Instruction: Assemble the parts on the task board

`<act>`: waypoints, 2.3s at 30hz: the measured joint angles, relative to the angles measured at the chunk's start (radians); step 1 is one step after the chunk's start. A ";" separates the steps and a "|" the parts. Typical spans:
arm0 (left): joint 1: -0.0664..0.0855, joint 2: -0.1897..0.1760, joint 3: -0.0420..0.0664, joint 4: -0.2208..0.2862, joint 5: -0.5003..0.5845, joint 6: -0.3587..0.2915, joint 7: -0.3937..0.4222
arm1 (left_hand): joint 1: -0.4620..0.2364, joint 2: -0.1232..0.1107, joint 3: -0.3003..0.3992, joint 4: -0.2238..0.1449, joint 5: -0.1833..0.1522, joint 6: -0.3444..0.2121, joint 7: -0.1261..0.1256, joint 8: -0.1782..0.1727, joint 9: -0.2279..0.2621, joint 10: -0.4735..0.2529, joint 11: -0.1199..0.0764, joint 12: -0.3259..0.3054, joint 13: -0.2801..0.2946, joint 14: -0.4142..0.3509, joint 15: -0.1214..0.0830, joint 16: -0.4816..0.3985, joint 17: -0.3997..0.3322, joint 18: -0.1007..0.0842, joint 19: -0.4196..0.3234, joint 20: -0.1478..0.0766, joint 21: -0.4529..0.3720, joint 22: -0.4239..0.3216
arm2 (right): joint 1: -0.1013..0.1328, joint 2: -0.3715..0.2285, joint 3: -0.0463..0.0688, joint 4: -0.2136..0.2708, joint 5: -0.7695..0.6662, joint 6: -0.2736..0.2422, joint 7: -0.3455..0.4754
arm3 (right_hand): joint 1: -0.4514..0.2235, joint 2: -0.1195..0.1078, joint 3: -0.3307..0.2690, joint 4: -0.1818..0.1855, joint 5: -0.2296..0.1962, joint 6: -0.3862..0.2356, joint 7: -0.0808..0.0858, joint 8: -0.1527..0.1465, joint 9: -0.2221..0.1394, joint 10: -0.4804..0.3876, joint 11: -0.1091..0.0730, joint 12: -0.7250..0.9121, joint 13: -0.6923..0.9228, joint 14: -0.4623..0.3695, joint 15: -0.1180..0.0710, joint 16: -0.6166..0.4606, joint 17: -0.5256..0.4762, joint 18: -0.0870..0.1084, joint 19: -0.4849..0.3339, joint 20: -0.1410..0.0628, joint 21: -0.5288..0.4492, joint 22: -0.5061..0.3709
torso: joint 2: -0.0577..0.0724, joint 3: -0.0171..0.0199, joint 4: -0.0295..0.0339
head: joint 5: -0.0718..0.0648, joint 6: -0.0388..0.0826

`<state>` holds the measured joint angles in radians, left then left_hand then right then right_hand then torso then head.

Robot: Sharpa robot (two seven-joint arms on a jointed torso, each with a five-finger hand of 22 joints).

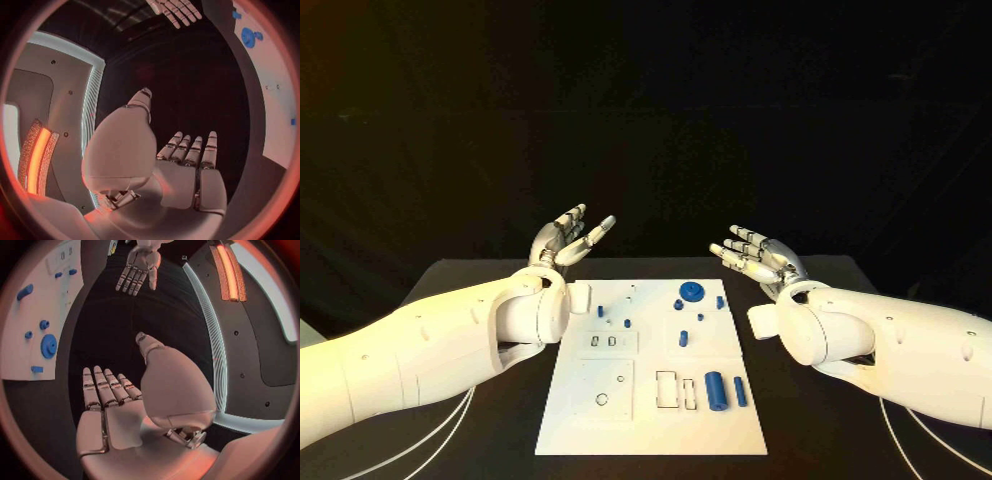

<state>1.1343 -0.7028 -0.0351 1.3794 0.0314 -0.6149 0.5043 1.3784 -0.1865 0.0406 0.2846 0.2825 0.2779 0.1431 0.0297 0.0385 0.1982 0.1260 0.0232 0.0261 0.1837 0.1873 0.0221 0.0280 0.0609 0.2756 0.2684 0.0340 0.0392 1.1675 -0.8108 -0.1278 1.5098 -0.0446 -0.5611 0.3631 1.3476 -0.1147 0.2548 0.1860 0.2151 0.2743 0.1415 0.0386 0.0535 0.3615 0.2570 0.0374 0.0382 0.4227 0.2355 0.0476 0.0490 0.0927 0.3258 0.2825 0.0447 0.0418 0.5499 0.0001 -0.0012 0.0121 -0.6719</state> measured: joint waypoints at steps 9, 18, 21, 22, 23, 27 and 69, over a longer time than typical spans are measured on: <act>0.002 -0.056 0.000 0.026 0.004 0.050 0.004 | 0.047 0.035 0.031 0.010 0.004 0.103 0.005 0.031 0.018 0.133 0.039 0.021 0.012 0.137 0.015 0.038 0.025 0.050 0.113 0.014 0.050 0.024 | 0.037 0.005 -0.010 -0.075 -0.217 0.067 -0.048 | 0.073 -0.013 0.065 -0.062 0.004 0.267 0.018 0.073 0.048 0.315 -0.019 0.031 0.017 0.293 -0.024 0.058 0.035 0.044 0.225 0.005 0.060 0.023 | 0.010 0.0005 0.0013 | 0.002 -0.016; 0.009 -0.103 0.007 0.079 -0.009 0.083 0.006 | 0.087 0.062 0.101 0.005 0.000 0.439 0.042 0.139 0.081 0.589 0.064 0.085 0.037 0.575 -0.014 0.168 0.113 0.093 0.441 0.004 0.222 0.095 | 0.070 0.029 -0.007 -0.114 -0.620 0.072 -0.094 | 0.078 -0.050 0.187 -0.119 0.008 0.546 0.062 0.136 0.084 0.599 -0.067 0.031 0.023 0.552 -0.083 0.108 0.061 0.070 0.508 -0.027 0.135 0.038 | 0.040 0.0058 0.0087 | -0.002 -0.021; 0.013 -0.128 0.009 0.108 -0.025 0.093 0.002 | 0.101 0.057 0.128 0.005 0.000 0.513 0.054 0.167 0.096 0.695 0.052 0.092 0.040 0.682 -0.036 0.209 0.152 0.093 0.517 -0.013 0.281 0.121 | 0.086 0.041 -0.005 -0.127 -0.743 0.081 -0.130 | 0.071 -0.068 0.212 -0.135 0.008 0.599 0.076 0.145 0.089 0.662 -0.083 0.031 0.024 0.623 -0.104 0.127 0.074 0.070 0.577 -0.047 0.163 0.046 | 0.053 0.0073 0.0115 | -0.006 -0.019; 0.014 -0.135 0.010 0.118 -0.031 0.097 0.001 | 0.105 0.053 0.137 0.003 0.000 0.530 0.058 0.174 0.100 0.721 0.049 0.092 0.041 0.708 -0.043 0.220 0.164 0.094 0.535 -0.019 0.299 0.129 | 0.090 0.044 -0.005 -0.131 -0.779 0.086 -0.142 | 0.067 -0.071 0.217 -0.140 0.008 0.612 0.076 0.149 0.091 0.678 -0.086 0.031 0.025 0.642 -0.110 0.132 0.079 0.070 0.595 -0.053 0.171 0.050 | 0.056 0.0076 0.0126 | -0.007 -0.018; 0.015 -0.144 0.011 0.132 -0.039 0.101 -0.001 | 0.108 0.050 0.145 0.004 0.000 0.545 0.062 0.179 0.104 0.744 0.045 0.092 0.042 0.731 -0.048 0.231 0.176 0.105 0.551 -0.025 0.316 0.138 | 0.095 0.049 -0.005 -0.137 -0.826 0.092 -0.160 | 0.067 -0.072 0.221 -0.144 0.008 0.624 0.075 0.151 0.093 0.694 -0.091 0.031 0.026 0.662 -0.117 0.139 0.085 0.070 0.614 -0.058 0.182 0.054 | 0.061 0.0081 0.0141 | -0.009 -0.017; 0.021 -0.174 0.016 0.181 -0.069 0.116 -0.009 | 0.123 0.035 0.183 0.002 -0.004 0.593 0.066 0.195 0.118 0.826 0.033 0.092 0.043 0.813 -0.071 0.277 0.230 0.109 0.601 -0.047 0.393 0.179 | 0.114 0.063 -0.003 -0.154 -0.971 0.120 -0.221 | 0.055 -0.083 0.226 -0.151 0.008 0.674 0.058 0.159 0.102 0.764 -0.115 0.031 0.028 0.763 -0.152 0.185 0.126 0.070 0.695 -0.095 0.252 0.089 | 0.077 0.0101 0.0205 | -0.014 -0.014; 0.042 -0.286 0.027 0.364 -0.192 0.204 -0.082 | 0.094 -0.063 0.338 -0.010 -0.008 0.619 0.048 0.235 0.206 0.963 -0.001 0.099 0.091 0.891 -0.133 0.903 0.700 0.109 0.568 -0.111 1.035 0.596 | 0.150 0.134 -0.004 -0.163 -1.569 0.385 -0.492 | -0.038 -0.174 0.249 -0.161 0.025 0.744 0.005 0.157 0.234 0.812 -0.168 0.031 0.083 1.039 -0.230 1.350 1.240 -0.016 1.116 -0.182 1.336 1.236 | 0.183 0.0076 0.0771 | -0.052 -0.004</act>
<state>1.1758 -0.9886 -0.0076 1.7438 -0.1610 -0.4109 0.4223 1.4722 -0.2491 0.3783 0.2744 0.2746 0.8971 0.1910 0.2649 0.2441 1.1614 0.1253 0.1219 0.1173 1.0747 0.0542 0.9254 0.7278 0.1694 0.8431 0.1573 1.0692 0.6354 1.3170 -0.6766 -0.1317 1.3468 -1.6136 -0.1761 -0.1290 1.3092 -0.2882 0.5034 0.0248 0.2402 1.0183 0.1462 0.1961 0.2874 1.1735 0.0894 0.0682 0.1215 1.4612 0.0050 1.3972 1.2887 0.0764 1.4415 0.1003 1.3805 1.2782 0.7332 0.0077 0.0758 -0.0404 -0.6757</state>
